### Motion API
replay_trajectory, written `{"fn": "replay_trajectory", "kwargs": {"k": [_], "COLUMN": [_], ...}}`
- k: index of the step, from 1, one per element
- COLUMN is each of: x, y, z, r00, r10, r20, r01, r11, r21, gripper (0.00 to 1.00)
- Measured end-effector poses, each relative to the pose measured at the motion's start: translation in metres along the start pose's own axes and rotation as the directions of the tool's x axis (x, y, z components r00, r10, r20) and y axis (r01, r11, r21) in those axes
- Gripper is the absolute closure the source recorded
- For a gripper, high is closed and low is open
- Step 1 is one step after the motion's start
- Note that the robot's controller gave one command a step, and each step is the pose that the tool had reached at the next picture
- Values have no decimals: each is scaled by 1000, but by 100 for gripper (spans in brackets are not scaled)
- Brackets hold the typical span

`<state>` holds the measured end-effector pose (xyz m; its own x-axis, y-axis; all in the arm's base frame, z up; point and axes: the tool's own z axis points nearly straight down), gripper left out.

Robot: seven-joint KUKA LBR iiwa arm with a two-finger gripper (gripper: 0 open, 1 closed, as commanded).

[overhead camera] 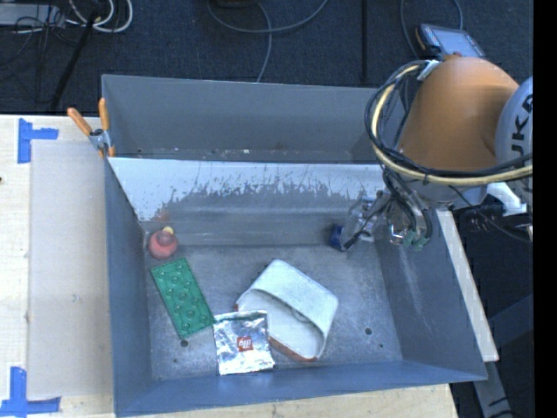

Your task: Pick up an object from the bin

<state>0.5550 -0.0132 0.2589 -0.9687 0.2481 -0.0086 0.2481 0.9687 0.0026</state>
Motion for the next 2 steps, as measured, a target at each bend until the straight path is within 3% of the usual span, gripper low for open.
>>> {"fn": "replay_trajectory", "kwargs": {"k": [1, 2], "x": [27, 26], "y": [-8, -7], "z": [89, 86], "r00": [991, 991], "r10": [136, 132], "r20": [-16, -10], "r01": [-136, -132], "r11": [991, 991], "r21": [6, 5], "gripper": [100, 0]}}
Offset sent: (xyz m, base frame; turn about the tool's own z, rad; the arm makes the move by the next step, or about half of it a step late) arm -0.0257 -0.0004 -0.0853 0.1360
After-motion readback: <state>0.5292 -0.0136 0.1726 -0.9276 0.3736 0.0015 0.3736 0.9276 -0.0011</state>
